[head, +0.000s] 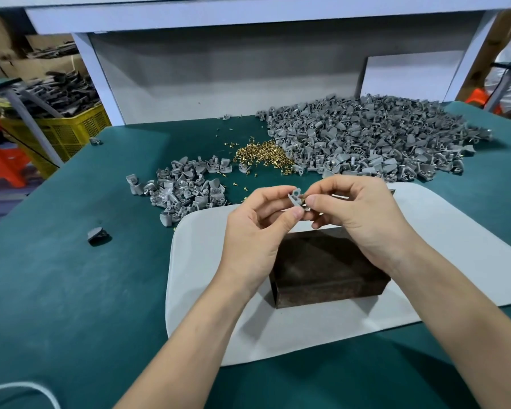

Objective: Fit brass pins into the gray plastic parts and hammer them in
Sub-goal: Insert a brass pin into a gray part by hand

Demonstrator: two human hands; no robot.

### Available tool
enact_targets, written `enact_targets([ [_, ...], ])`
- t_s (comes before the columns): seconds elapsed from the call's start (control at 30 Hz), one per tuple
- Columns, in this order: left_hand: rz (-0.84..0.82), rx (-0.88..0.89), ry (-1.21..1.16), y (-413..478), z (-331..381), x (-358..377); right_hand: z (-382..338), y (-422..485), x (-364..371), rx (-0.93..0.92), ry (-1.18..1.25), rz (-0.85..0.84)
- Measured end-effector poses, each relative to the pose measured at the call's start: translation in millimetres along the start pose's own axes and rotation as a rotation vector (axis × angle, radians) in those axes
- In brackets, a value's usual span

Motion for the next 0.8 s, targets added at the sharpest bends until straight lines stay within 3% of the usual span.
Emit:
enact_targets([
  [0.8,0.034,0.014,0.038,1.1,-1.5,-1.7,4.4,-1.0,3.9,-0.085,-0.084,0.024],
])
Point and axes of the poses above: each hand's wrist, its own y-axis towards the middle knuckle, its own x-axis out of the palm, z = x × y, the point moved 1 cm from there along y, towards the middle knuckle, and after that the axes turned 3 degrees about -x, right-handed, at the moved point
